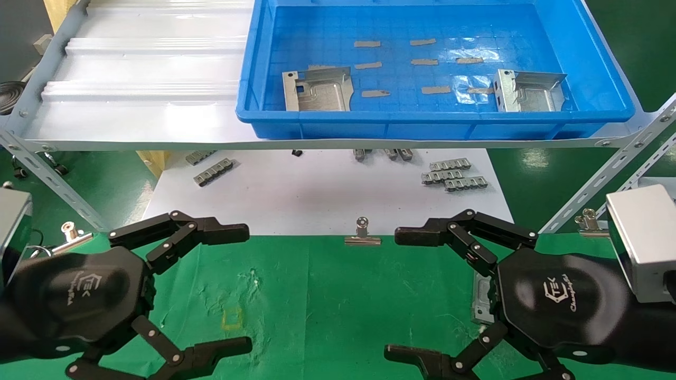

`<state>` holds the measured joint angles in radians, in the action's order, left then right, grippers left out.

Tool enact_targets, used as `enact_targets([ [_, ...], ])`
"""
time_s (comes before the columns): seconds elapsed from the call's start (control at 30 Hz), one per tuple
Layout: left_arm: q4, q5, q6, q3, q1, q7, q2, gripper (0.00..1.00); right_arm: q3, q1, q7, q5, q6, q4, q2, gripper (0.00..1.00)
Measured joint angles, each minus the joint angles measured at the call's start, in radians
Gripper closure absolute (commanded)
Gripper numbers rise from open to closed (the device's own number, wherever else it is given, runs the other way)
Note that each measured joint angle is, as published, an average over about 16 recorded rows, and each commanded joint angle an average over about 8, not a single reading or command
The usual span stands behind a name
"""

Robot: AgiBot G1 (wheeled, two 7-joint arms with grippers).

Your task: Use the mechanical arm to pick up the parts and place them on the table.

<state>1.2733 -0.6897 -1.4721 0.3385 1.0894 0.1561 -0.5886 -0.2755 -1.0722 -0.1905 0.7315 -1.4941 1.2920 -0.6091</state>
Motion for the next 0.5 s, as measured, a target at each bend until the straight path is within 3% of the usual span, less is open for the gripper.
enact_targets([
  [0.5, 0.000, 0.000, 0.000, 0.000, 0.000, 0.000, 0.000, 0.00, -0.003, -0.001, 0.002, 0.000, 0.000, -0.006, -0.001, 0.00],
])
